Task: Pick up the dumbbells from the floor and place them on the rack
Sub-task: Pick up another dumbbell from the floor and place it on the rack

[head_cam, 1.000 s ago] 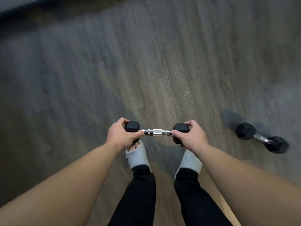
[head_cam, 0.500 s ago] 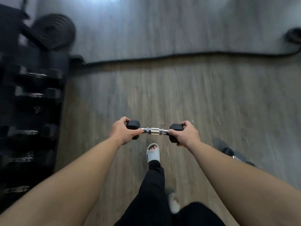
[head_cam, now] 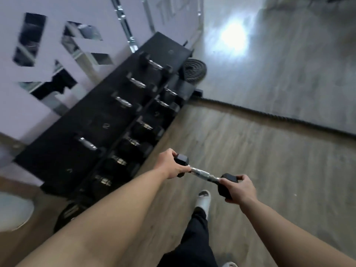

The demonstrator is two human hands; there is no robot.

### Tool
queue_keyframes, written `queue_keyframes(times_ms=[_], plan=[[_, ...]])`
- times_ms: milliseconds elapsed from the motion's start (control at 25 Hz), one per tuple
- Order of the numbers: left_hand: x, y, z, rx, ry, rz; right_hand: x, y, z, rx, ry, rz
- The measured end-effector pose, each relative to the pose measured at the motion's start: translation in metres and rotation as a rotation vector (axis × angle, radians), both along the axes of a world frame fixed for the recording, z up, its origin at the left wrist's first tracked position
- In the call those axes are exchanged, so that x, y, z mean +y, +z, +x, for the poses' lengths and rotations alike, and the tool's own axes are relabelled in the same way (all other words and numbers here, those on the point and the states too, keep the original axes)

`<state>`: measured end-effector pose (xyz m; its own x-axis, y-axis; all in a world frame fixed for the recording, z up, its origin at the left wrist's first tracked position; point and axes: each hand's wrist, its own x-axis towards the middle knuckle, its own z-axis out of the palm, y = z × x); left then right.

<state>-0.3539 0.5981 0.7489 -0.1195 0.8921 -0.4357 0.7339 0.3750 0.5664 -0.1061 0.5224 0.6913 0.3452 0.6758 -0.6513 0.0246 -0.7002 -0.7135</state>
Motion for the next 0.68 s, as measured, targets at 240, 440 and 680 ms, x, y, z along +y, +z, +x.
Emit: queue_keyframes(times_ms=[240, 440, 680], plan=[[-0.042, 0.038, -0.175, 0.065, 0.151, -0.001, 0.001, 0.02, -0.17, 0.081, 0.174, 0.006], [-0.027, 0.036, -0.34, 0.124, 0.173, 0.034, 0.025, 0.011, -0.337, 0.147, 0.227, -0.014], [0.017, 0.011, -0.53, 0.178, 0.083, -0.035, 0.046, -0.027, -0.534, 0.183, 0.191, -0.093]])
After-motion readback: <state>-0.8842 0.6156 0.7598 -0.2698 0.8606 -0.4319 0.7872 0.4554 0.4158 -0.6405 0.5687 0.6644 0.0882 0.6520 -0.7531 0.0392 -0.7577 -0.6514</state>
